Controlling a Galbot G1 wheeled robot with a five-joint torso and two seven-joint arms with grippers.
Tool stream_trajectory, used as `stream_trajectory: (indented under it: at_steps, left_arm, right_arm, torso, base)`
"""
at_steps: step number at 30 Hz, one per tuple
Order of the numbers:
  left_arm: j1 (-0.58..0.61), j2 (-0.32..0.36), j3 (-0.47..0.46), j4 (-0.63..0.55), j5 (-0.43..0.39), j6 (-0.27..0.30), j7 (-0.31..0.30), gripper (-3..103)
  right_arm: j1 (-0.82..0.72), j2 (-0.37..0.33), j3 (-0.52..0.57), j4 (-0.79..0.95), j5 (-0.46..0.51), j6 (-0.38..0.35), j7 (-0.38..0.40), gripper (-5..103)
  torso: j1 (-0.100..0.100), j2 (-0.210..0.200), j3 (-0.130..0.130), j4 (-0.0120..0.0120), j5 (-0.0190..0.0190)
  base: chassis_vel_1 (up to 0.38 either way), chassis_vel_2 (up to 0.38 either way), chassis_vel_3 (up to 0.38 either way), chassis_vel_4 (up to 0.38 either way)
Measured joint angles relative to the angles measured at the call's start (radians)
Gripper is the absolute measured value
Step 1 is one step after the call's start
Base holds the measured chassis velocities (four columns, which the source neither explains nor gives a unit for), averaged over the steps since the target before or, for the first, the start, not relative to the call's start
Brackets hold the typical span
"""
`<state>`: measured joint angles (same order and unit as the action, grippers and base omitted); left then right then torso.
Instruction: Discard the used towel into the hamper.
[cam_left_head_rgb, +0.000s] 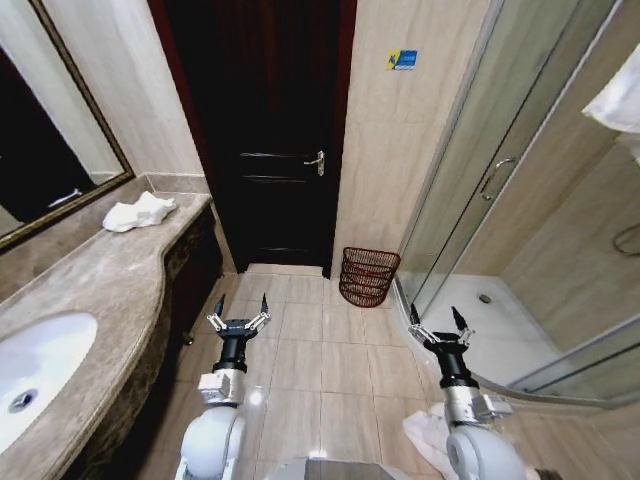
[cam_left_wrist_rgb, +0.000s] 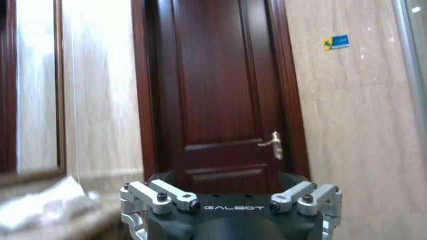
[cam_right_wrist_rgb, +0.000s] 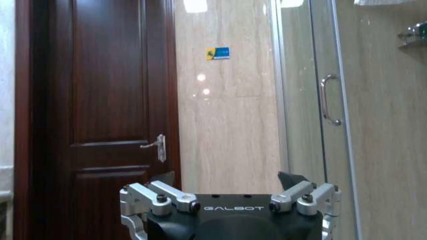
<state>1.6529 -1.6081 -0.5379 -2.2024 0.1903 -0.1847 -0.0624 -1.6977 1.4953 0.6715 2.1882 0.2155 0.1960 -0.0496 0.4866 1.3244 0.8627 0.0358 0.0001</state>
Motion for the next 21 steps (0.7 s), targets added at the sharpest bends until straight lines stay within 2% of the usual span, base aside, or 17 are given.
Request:
stream_trajectory:
  at_steps: [3,9,12,13,15,16,19,21]
  left_arm:
    - [-0.023,0.000,-0.023,0.016,0.093,-0.066,0.003,100]
    - [-0.012,0.000,-0.010,0.001,0.083,-0.065,0.013,100]
    - [0.034,0.000,0.017,-0.044,0.002,0.033,0.019,100]
    - [0.034,0.000,0.017,-0.044,0.002,0.033,0.019,100]
    - [0.057,0.000,0.031,-0.078,-0.111,0.126,0.026,100]
    - [0.062,0.000,0.032,-0.088,-0.139,0.149,0.029,100]
    - [0.065,0.000,0.030,-0.104,-0.181,0.181,0.039,100]
    - [0.064,0.000,0.028,-0.106,-0.184,0.183,0.040,100]
  right_arm:
    - [-0.001,0.000,0.000,0.004,0.002,0.000,0.005,100]
    - [-0.002,-0.002,0.000,0.007,-0.001,-0.001,0.003,100]
    - [-0.001,-0.003,-0.002,0.004,-0.011,-0.001,0.006,100]
    - [-0.001,-0.003,-0.002,0.004,-0.011,-0.001,0.006,100]
    - [0.000,-0.004,-0.002,0.000,-0.020,0.000,0.007,100]
    - [0.000,-0.004,-0.002,0.000,-0.021,0.000,0.007,100]
    - [0.001,-0.003,-0.003,0.000,-0.022,-0.003,0.007,100]
    - [0.002,-0.003,-0.004,0.000,-0.022,-0.005,0.007,100]
  torso:
    - [0.000,0.000,0.000,-0.0002,-0.0001]
    - [0.000,0.000,0.000,-0.0007,0.0000]
    - [0.000,0.000,0.000,0.0000,0.0001]
    - [0.000,0.000,0.000,0.0000,0.0001]
    - [0.000,0.000,0.000,-0.0002,-0.0002]
    - [0.000,0.000,0.000,-0.0002,-0.0002]
    - [0.000,0.000,0.000,-0.0003,0.0000]
    - [0.000,0.000,0.000,-0.0003,-0.0001]
  base:
    - [-0.147,0.163,0.150,-0.165]
    - [-0.142,0.125,0.131,-0.148]
    - [-0.125,0.135,0.133,-0.119]
    - [-0.109,0.138,0.138,-0.111]
    - [-0.111,0.136,0.148,-0.118]
    - [-0.114,0.118,0.101,-0.125]
    - [-0.102,0.100,0.087,-0.093]
    - [-0.078,0.037,0.049,-0.057]
